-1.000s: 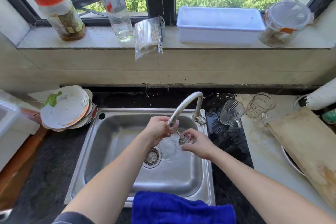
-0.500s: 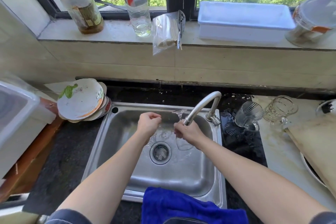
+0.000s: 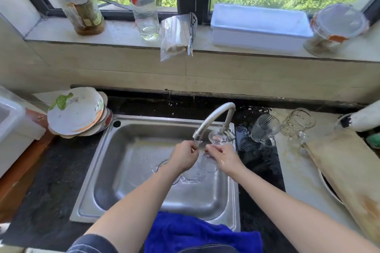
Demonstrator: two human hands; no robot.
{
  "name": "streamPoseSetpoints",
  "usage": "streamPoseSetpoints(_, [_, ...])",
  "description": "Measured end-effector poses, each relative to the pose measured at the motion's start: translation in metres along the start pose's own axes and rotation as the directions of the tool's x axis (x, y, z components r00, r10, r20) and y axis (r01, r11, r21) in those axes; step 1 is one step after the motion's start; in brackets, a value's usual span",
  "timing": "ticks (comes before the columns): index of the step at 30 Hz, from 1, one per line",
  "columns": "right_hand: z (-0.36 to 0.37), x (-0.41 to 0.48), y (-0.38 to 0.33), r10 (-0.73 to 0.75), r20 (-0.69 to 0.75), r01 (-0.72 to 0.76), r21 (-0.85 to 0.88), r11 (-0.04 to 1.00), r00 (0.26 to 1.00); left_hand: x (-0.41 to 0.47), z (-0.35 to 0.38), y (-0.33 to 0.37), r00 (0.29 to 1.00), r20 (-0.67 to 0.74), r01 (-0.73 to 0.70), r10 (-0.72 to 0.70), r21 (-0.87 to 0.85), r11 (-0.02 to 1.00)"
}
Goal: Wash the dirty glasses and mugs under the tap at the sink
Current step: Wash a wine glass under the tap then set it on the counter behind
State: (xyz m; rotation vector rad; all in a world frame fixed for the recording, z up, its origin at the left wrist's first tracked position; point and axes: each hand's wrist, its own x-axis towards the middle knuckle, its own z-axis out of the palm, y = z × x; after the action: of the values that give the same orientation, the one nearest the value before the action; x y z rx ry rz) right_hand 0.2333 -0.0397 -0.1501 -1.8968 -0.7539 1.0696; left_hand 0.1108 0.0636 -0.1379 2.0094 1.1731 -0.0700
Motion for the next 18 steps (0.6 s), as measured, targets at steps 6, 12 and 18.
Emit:
streamPoseSetpoints(6, [-0.089,-0.05,0.016,-0.016,-0.248,0.029,0.046,0.999,0.969,-0.024,0.034,0.089,0.97,0.038,-0.243,0.24,0.157,0.957])
streamPoseSetpoints(12, [-0.148,-0.121,0.036,0.029,-0.471,-0.007,0.048,0.999,0.881,-0.056,0.068,0.17,0.851,0.158,-0.524,0.5,0.273,0.806])
streamPoseSetpoints(18, [-0.191,-0.223,0.057,0.085,-0.746,-0.018,0.098,0.995,0.66,-0.099,0.11,0.23,0.661,0.332,-0.75,0.673,0.302,0.588])
